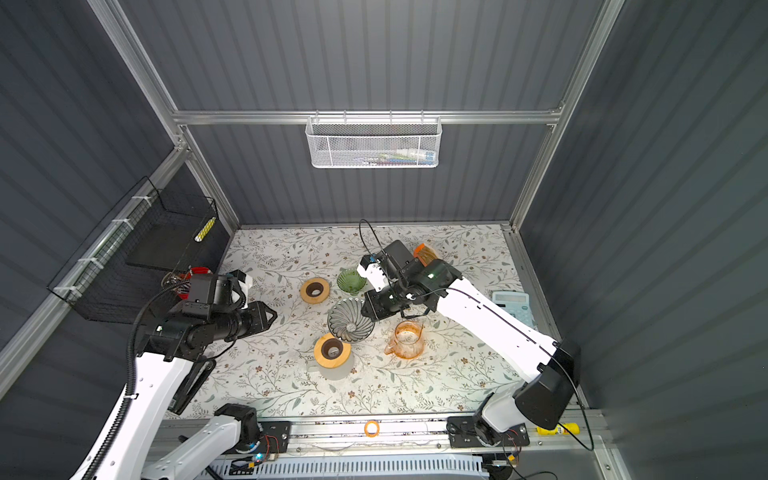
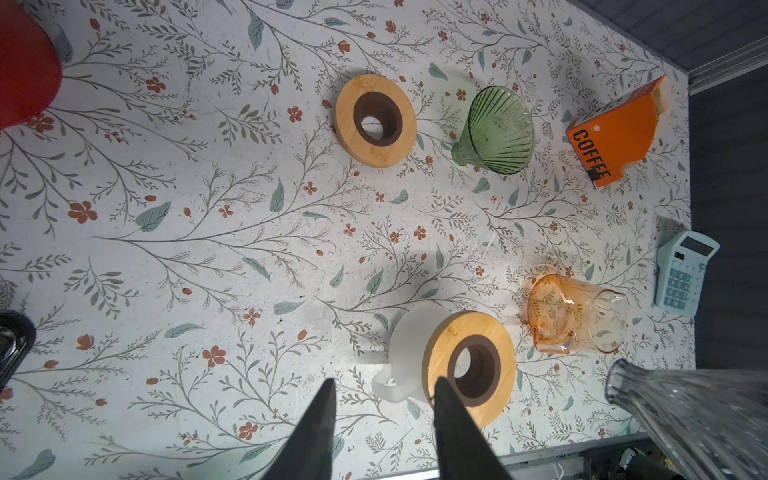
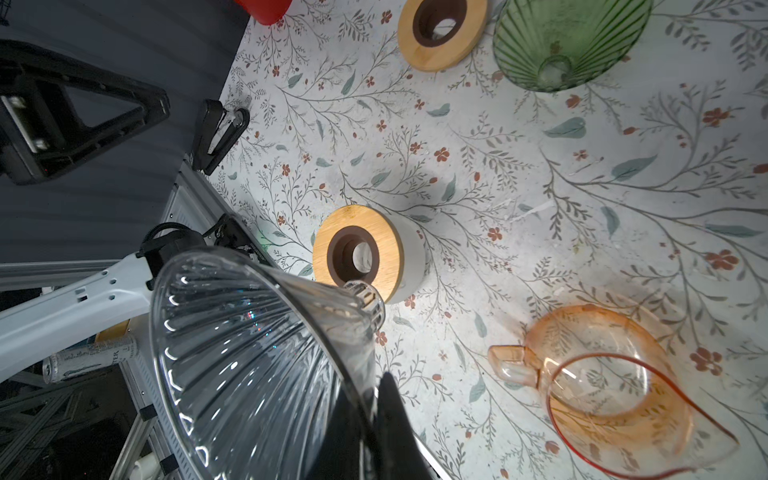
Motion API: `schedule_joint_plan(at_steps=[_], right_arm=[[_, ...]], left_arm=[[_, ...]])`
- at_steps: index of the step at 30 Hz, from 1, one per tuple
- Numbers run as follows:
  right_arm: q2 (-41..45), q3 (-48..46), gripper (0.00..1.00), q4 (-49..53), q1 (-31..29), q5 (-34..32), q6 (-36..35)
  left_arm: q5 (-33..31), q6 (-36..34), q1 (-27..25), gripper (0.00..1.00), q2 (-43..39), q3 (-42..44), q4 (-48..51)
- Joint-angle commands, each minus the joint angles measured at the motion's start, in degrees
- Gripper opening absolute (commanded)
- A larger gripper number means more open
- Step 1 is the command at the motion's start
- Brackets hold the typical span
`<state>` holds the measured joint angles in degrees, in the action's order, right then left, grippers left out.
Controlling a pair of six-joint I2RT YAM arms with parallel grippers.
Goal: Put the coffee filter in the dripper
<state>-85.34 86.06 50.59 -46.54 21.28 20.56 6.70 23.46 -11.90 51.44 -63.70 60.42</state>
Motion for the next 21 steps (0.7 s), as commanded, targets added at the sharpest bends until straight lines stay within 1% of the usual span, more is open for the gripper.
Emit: schedule_joint_plan(at_steps=[1, 10, 21], right_arm=[[-1.58, 2.59, 0.0, -1.28, -1.75, 1.17, 0.53], [-6.89, 4.81, 0.0, -3.15, -5.19, 2.39, 1.49], [-12.07, 4.77, 0.0, -5.14, -5.75, 2.57, 1.93]], left_arm=[[1.9, -2.07, 0.36, 0.4, -0.83, -0.36, 1.08], [6.34, -3.14, 0.38, 0.4, -2.44, 2.43, -1.1], [10.23, -4.3, 0.36, 0.4, -3.1, 4.0, -1.98]])
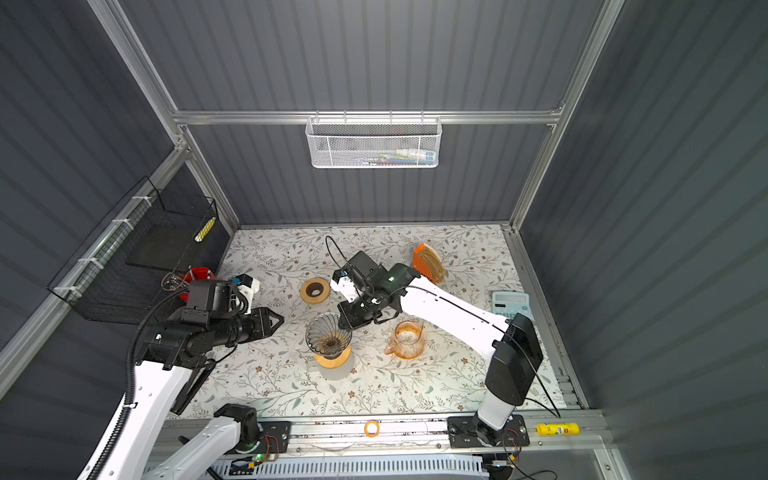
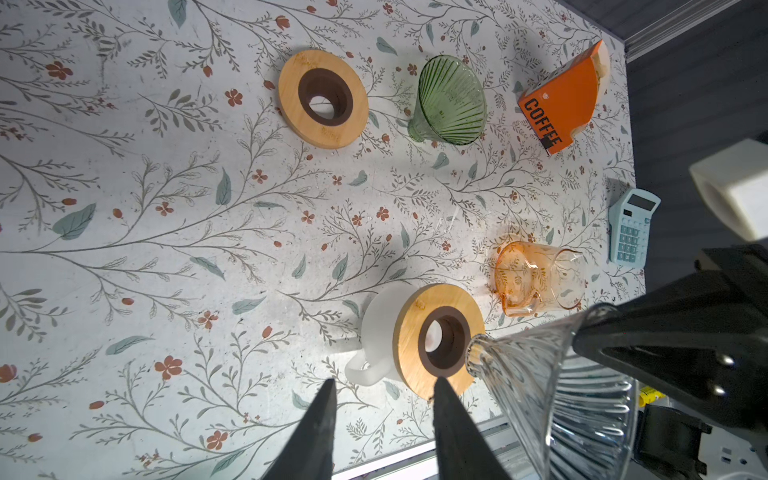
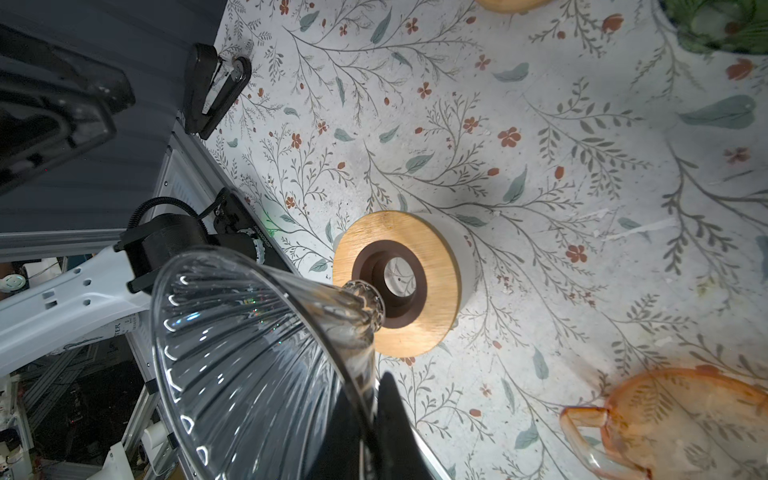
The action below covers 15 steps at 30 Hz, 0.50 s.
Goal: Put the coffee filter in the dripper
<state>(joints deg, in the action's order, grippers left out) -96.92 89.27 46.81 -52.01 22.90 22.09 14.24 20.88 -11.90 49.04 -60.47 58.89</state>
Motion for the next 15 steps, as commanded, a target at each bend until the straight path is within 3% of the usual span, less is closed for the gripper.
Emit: schedule_joint_plan(at_steps=[1, 15], right_arm=[[-0.86, 1.6, 0.0, -1.42, -0.29, 0.89, 0.33], [-4.14, 1.74, 0.0, -1.49, -0.29, 0.32, 0.41]], left_arm=[[3.1, -1.8, 0.33, 0.4, -0.69, 0.96, -0.51], [2.79, -1.72, 0.39, 0.39, -1.0, 2.25, -3.52]])
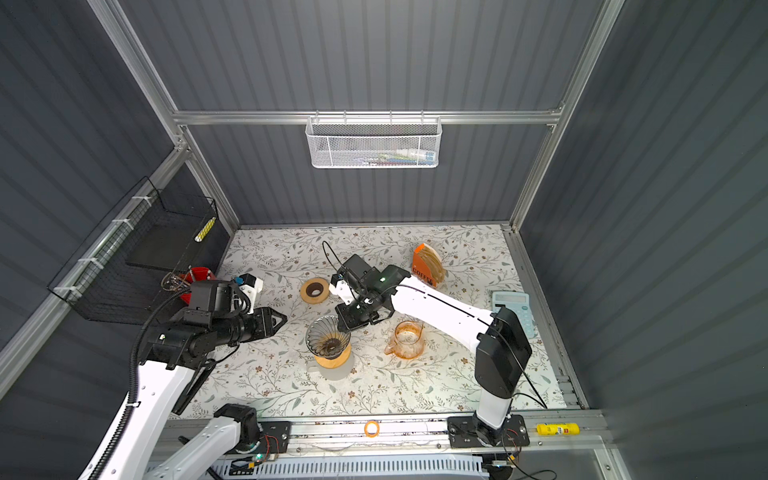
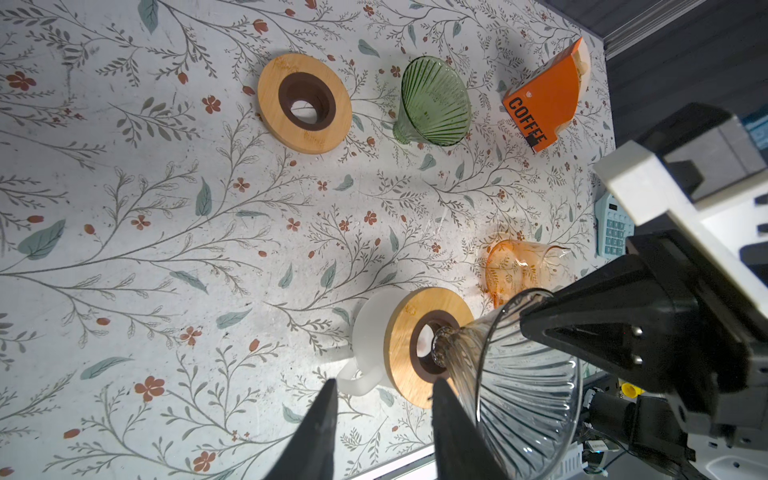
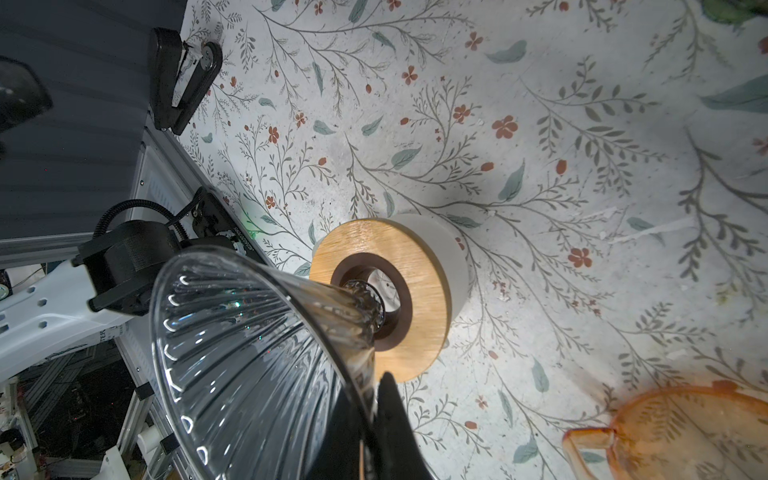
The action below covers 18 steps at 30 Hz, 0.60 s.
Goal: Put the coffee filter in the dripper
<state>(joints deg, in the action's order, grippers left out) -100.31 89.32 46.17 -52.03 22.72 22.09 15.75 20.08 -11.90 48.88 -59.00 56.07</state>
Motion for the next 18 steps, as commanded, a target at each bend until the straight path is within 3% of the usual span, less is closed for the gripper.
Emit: schedule_joint_plan(at_steps=[1, 18], right_arm=[[-0.86, 1.74, 0.0, -0.9, -0.26, 0.38, 0.39], [-2.89, 1.21, 0.0, -1.44, -0.26, 0.42, 0.65]], left_arm=[[1.6, -1.0, 0.39, 0.39, -0.83, 0.81, -0.9], [7.98, -2.58, 0.39, 0.38, -0.94, 2.45, -1.59]])
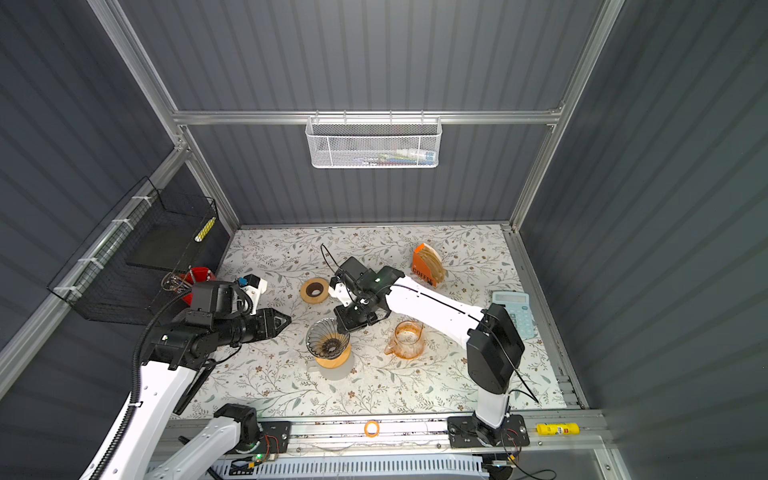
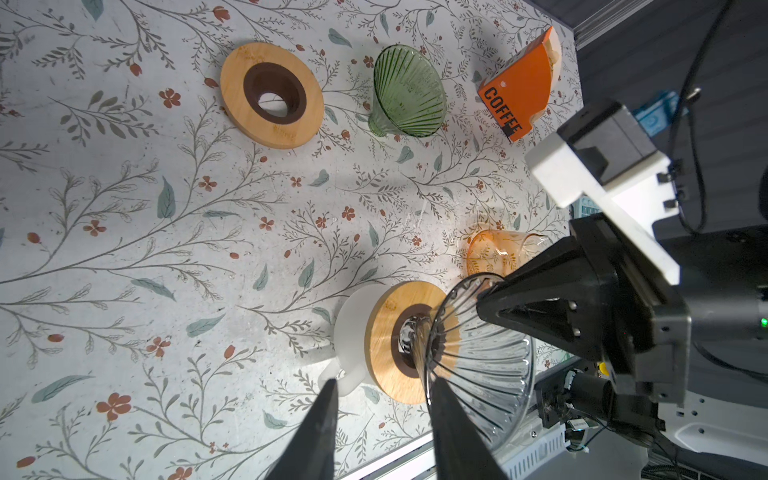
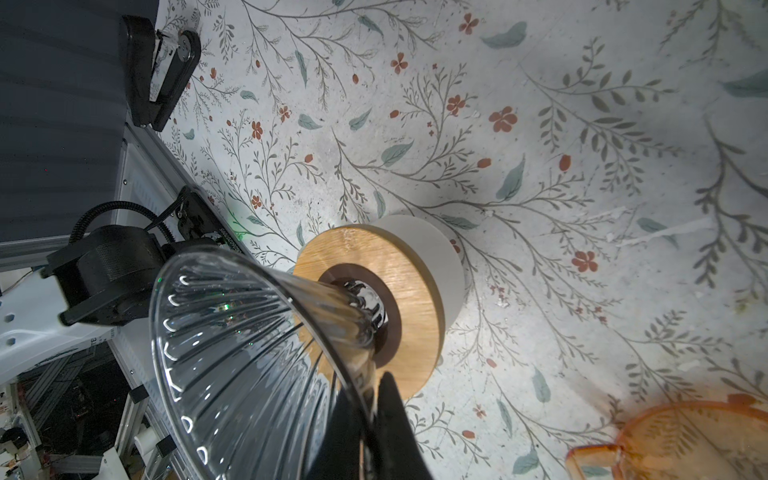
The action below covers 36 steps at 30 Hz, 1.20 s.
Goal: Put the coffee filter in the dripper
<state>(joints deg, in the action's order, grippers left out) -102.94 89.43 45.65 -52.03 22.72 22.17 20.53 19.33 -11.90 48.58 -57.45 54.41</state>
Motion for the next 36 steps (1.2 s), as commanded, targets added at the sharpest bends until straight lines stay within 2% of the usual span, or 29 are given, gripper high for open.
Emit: schedule_joint_plan(at_steps=[1, 13, 36], right_arm=[[-0.32, 1.01, 0.0, -0.92, -0.22, 0.25, 0.56], [-0.27, -0.31, 0.0, -1.04, -0.26, 0.1, 0.97], [-1.42, -1.19, 0.0, -0.66, -1.01, -1.71, 0.83]], left_arm=[[3.87, -1.82, 0.38, 0.38, -0.6, 1.18, -0.09], [10.18, -2.7, 0.31, 0.34, 0.37, 2.77, 0.95], [14.49, -1.68, 0.21, 0.33, -1.75, 7.93, 2.59]])
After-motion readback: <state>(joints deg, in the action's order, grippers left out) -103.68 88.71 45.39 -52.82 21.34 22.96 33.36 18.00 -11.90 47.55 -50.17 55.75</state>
